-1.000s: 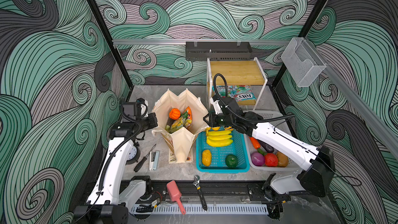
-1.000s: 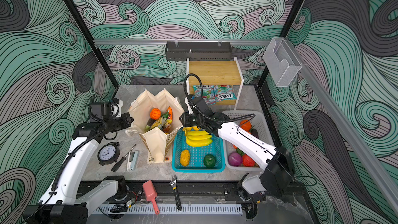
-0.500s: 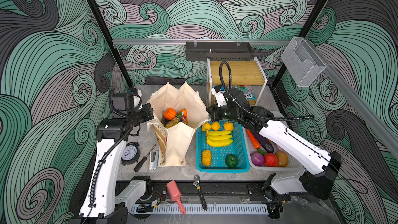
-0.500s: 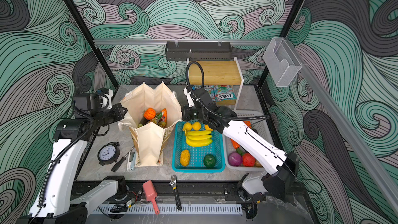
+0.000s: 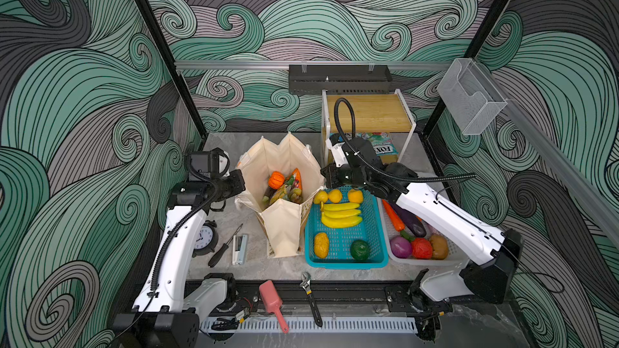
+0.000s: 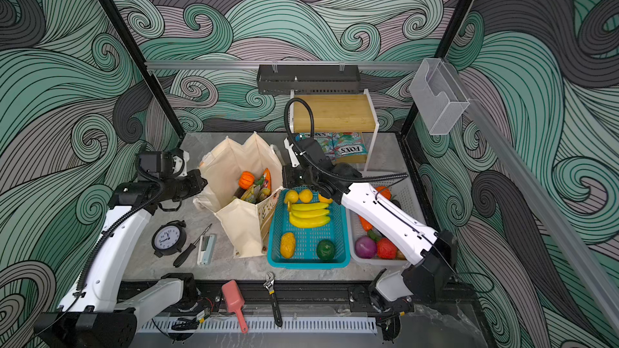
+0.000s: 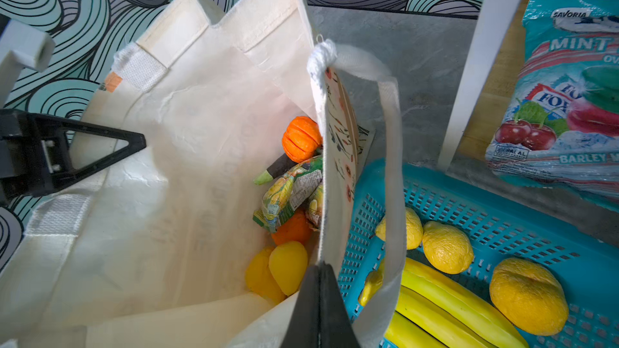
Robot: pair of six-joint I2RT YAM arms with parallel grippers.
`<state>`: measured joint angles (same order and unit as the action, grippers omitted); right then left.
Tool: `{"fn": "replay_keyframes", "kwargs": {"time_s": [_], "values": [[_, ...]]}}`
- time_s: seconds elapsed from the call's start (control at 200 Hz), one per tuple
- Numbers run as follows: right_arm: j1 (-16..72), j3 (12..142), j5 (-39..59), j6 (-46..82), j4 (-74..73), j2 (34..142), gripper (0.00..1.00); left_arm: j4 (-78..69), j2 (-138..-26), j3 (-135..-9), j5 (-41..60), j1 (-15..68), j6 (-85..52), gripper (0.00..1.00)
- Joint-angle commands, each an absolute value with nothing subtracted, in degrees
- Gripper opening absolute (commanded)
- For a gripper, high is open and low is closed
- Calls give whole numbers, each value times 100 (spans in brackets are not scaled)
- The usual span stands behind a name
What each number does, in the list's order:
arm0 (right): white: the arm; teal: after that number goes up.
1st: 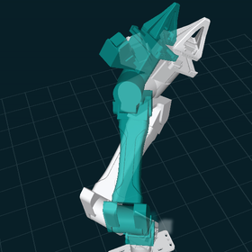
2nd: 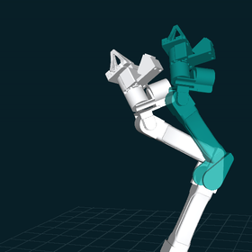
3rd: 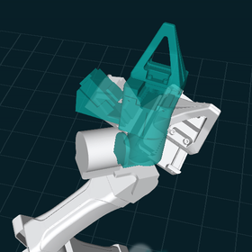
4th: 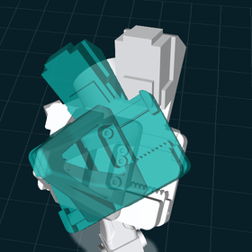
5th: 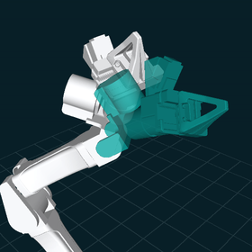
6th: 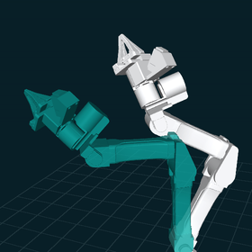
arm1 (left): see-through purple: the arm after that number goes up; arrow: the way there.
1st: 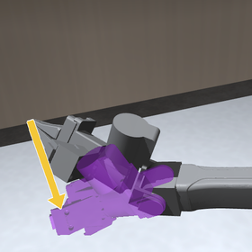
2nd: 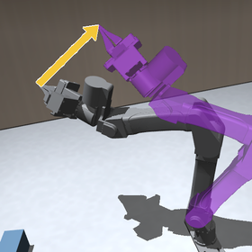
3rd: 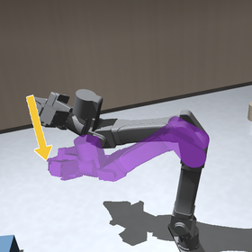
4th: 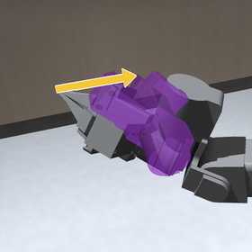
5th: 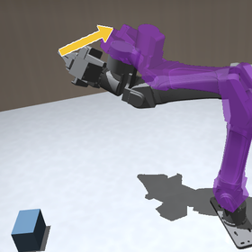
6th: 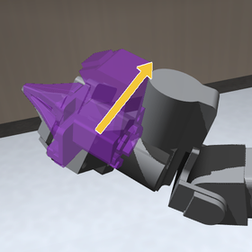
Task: Place the food into the grocery bag and tie it
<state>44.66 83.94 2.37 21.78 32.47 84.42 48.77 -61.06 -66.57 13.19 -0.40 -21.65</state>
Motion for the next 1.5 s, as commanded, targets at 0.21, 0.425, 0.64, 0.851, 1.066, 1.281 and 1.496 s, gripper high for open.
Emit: {"fn": "replay_keyframes", "kwargs": {"time_s": [0.21, 0.425, 0.64, 0.851, 1.066, 1.281, 1.496], "values": [[4277, 8160, 690, 2317, 2893, 8497, 1, 4512, -5822, -6966, 1053, -70, -2209, 98], [4166, 7815, 775, 2530, 2699, 8202, 46, 4277, -5305, -6769, 906, -129, -3049, 99], [4151, 7290, 176, 2766, 2485, 7617, 100, 4305, -4674, -6008, 327, -197, -4164, 99], [3863, 6837, 185, 3149, 2355, 7053, 100, 4690, -4236, -5674, -31, -294, -4948, 99], [3433, 6561, 603, 3253, 2337, 6954, 100, 4603, -3386, -5283, -24, -316, -5993, 98], [3240, 6250, 932, 3399, 2091, 6953, 100, 4655, -3342, -5300, 386, -315, -6196, 99], [3105, 6082, 1108, 3445, 1899, 6918, 99, 5096, -3023, -4843, 184, -316, -7158, 88]]}}
